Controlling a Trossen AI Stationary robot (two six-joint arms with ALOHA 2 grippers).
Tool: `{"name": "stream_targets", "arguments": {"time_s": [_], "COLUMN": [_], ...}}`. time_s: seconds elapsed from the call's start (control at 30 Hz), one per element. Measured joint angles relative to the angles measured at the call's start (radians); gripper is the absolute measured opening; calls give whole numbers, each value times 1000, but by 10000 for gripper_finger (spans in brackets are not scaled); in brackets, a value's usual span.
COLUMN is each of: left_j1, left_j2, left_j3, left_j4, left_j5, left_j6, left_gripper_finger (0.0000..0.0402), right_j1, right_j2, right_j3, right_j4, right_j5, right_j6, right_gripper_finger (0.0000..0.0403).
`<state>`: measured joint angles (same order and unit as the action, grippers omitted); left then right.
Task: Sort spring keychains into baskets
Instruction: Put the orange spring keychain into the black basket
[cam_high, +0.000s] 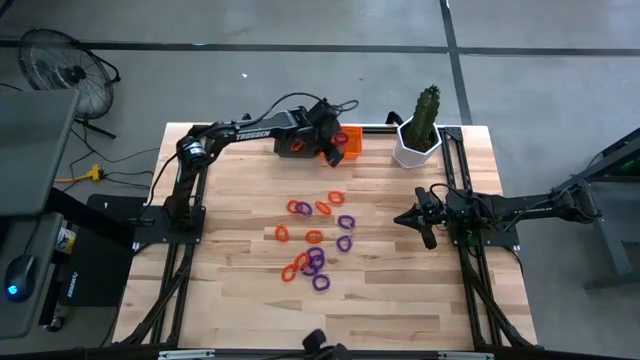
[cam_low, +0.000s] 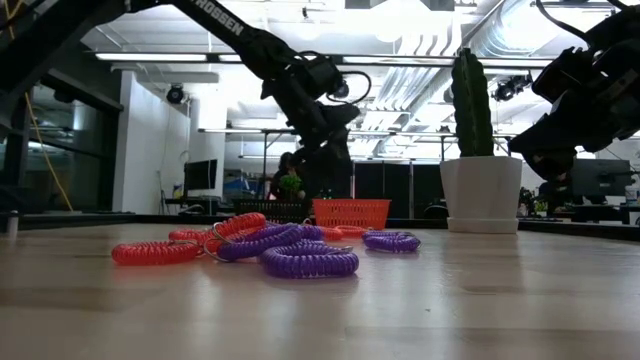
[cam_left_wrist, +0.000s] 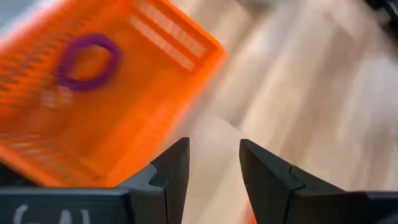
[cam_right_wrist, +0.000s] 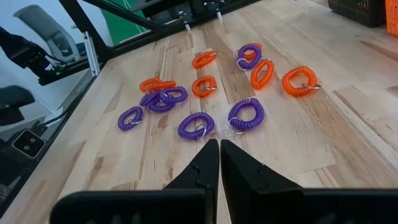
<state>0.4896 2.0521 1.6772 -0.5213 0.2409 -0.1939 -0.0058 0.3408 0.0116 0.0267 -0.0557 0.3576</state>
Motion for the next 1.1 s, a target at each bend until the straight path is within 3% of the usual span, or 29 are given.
{"name": "stream_targets", "arguments": {"time_s": [0.3, 0.57, 0.73, 1.1], "left_j1": [-94, -213, -252, -225], "left_j2": [0, 0, 0, -1], "left_j3": [0, 0, 0, 0], "left_j4": [-81, -154, -159, -190], "left_j5": [78, -63, -188, -224], "left_j6": [342, 569, 607, 555], "left_gripper_finger": [140, 140, 140, 140], "right_j1": [0, 0, 0, 0], "right_j2": [0, 0, 0, 0], "right_j3": [0, 0, 0, 0], "right_j4": [0, 0, 0, 0], "right_j5": [0, 0, 0, 0], "right_j6": [0, 0, 0, 0], "right_gripper_finger": [12, 12, 12, 12]}}
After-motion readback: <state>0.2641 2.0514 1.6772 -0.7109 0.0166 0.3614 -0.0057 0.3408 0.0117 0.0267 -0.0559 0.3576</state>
